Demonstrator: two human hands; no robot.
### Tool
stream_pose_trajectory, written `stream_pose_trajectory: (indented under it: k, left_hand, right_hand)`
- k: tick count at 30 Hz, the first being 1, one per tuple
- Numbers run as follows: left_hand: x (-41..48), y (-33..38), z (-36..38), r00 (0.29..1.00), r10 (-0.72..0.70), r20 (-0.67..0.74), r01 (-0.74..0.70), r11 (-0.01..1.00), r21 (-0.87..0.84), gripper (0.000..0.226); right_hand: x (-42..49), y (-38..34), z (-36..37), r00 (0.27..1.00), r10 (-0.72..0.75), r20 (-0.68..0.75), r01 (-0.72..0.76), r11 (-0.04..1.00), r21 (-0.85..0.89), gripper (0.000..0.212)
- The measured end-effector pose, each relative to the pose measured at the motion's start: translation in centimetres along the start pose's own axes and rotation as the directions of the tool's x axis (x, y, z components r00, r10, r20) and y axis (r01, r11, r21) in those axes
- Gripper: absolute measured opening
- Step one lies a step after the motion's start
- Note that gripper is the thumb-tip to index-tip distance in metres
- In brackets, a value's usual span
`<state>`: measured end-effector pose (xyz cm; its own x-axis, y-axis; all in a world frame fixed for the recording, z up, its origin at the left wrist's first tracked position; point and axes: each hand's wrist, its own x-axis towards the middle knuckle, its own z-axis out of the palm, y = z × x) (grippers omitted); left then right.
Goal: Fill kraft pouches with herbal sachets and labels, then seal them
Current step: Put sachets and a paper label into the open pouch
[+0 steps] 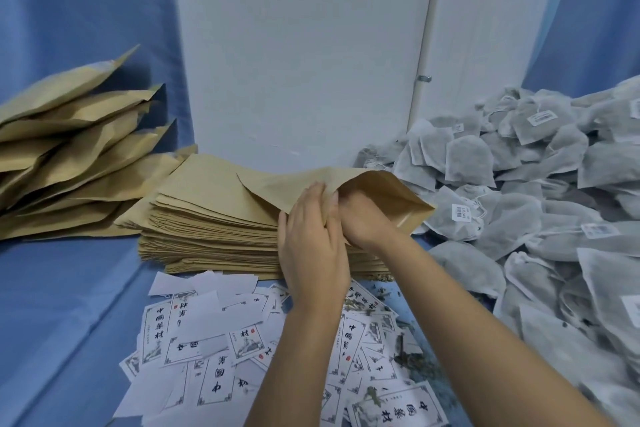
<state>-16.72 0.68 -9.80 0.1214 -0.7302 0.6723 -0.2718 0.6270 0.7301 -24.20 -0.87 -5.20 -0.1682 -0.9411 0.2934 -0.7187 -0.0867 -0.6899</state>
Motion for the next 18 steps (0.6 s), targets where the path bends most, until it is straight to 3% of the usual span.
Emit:
stream_pose_trajectory:
  k: [2,3,6,8,9,11,13,15,16,18]
  left_hand:
    - [0.1,0.0,0.1,0.999,-0.023,0.028,0.023,0.999,0.029,0.04]
    - [0.2,-0.1,0.0,0.999,-0.026,0.04,0.024,0.999,0.042,0.041]
    - [0.4,-0.3,0.0,0.998,-0.052,0.038,0.05,0.998,0.037,0.044]
    - [1.0,-0.6,0.0,0.995,-0.093,0.02,0.093,0.996,0.004,0.046]
    - [1.3,-0.7,0.2,0.993,-0.116,0.01,0.116,0.993,-0.018,0.046]
    - [2.2,-0.8,0.8,0.987,-0.157,-0.022,0.156,0.986,-0.062,0.043]
    - [2.9,-0.8,1.4,0.982,-0.176,-0.062,0.169,0.981,-0.099,0.039]
    - [3.4,-0.7,2.1,0.981,-0.176,-0.085,0.165,0.978,-0.126,0.036]
    - [3.6,-0.7,2.4,0.979,-0.182,-0.092,0.168,0.976,-0.139,0.035]
    - [3.8,-0.6,3.1,0.975,-0.199,-0.101,0.182,0.971,-0.158,0.033]
  right_hand:
    - [-0.9,1.0,0.2,0.984,-0.036,-0.175,0.042,0.999,0.028,0.036]
    - [-1.5,1.5,0.4,0.943,-0.029,-0.331,0.054,0.996,0.066,0.037]
    - [-3.3,3.9,0.1,0.671,0.05,-0.74,0.132,0.974,0.185,0.03]
    - [-3.7,5.6,-0.6,0.555,0.162,-0.816,0.098,0.961,0.257,0.028]
    - [-3.5,6.8,-1.1,0.538,0.206,-0.817,0.047,0.961,0.273,0.025]
    - [-3.0,9.2,-2.0,0.563,0.26,-0.784,-0.095,0.963,0.251,0.019]
    - [-2.5,11.5,-2.8,0.685,0.257,-0.681,-0.304,0.951,0.054,0.031]
    - [-1.8,13.3,-3.2,0.824,0.267,-0.5,-0.478,0.8,-0.362,0.044]
    - [-1.5,13.9,-3.3,0.856,0.292,-0.427,-0.496,0.695,-0.52,0.047]
    - [-0.9,14.5,-3.5,0.869,0.354,-0.346,-0.494,0.574,-0.654,0.047]
